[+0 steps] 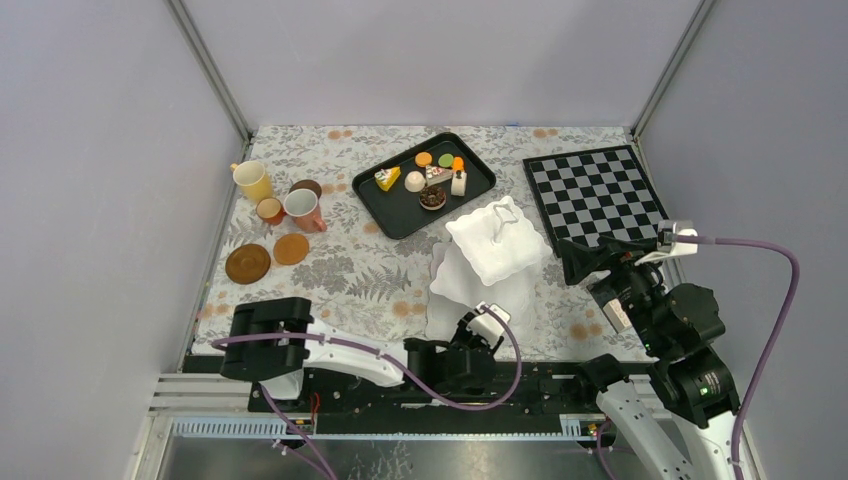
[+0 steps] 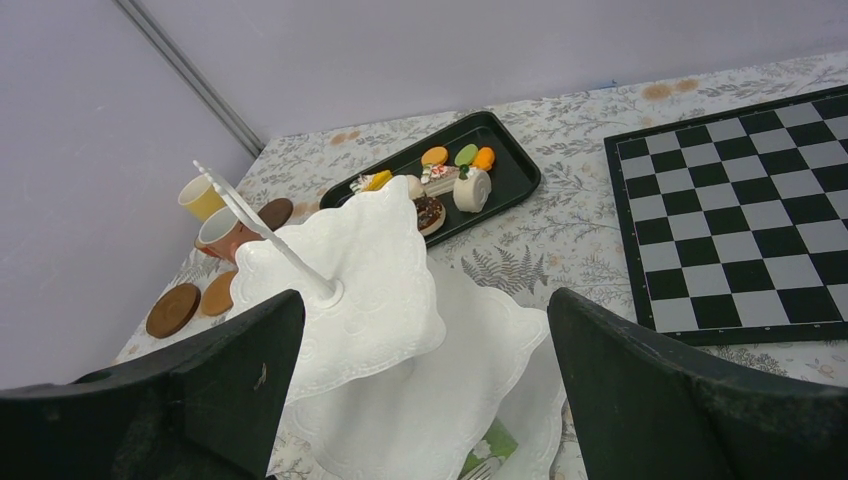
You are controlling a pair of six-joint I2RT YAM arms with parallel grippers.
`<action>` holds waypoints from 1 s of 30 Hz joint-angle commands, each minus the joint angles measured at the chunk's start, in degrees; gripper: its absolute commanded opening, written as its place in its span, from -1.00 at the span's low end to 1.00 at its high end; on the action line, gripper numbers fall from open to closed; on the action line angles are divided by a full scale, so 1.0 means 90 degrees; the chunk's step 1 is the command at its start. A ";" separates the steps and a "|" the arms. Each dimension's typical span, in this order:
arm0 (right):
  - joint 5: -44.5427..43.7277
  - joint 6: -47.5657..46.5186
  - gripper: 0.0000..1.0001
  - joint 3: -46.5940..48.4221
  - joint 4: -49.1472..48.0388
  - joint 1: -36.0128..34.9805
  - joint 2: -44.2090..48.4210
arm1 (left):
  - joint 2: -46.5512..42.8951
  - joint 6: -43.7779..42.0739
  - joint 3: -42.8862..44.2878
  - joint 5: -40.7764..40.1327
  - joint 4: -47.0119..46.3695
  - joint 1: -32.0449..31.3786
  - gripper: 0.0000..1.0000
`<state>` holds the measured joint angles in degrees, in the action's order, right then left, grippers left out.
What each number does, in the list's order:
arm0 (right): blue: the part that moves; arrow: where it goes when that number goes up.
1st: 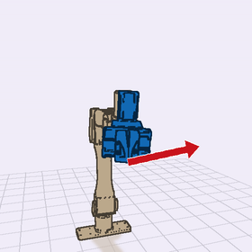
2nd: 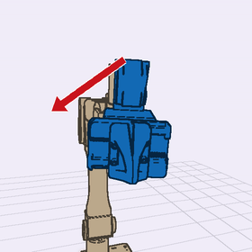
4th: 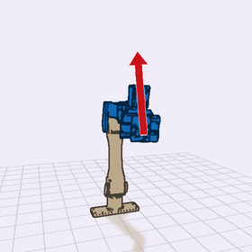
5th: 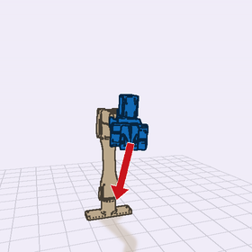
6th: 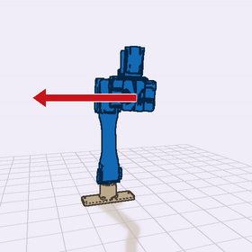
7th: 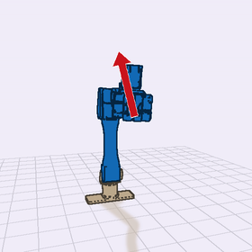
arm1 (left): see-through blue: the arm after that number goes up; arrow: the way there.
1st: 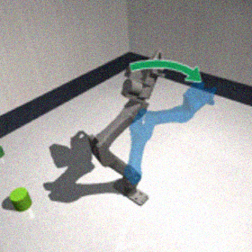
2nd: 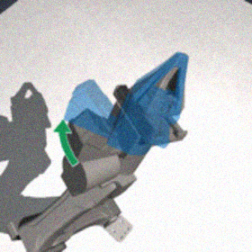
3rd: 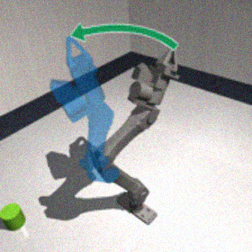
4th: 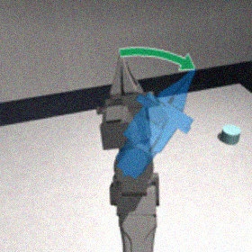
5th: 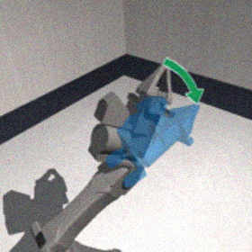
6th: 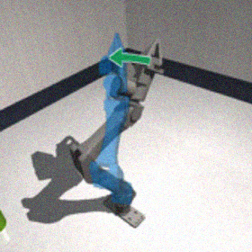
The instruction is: Serve the afternoon tea
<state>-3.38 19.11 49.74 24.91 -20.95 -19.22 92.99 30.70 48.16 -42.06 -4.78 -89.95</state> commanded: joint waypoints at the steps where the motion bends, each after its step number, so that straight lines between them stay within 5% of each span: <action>1: 0.0091 0.0045 0.97 0.0002 -0.0263 -0.0038 0.0087 | 0.0275 -0.0080 0.0505 -0.0337 -0.0375 0.0063 -0.45; 11: 0.0085 0.0049 0.97 -0.0042 -0.0271 -0.0036 0.0114 | 0.0733 0.0164 0.0789 -0.0146 -0.0106 0.0279 -0.38; 25: 0.0086 0.0071 0.97 -0.0087 -0.0293 -0.0031 0.0134 | 0.0702 0.0183 0.0759 -0.0010 -0.0044 0.0307 0.08; 30: 0.0103 0.0083 0.97 -0.0084 -0.0293 -0.0036 0.0126 | 0.0574 0.0174 0.0733 -0.0004 0.0007 0.0307 0.09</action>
<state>-3.38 19.40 48.95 24.88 -20.95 -18.35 99.94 31.79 53.01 -41.85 -2.96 -87.29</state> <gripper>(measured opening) 0.985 0.552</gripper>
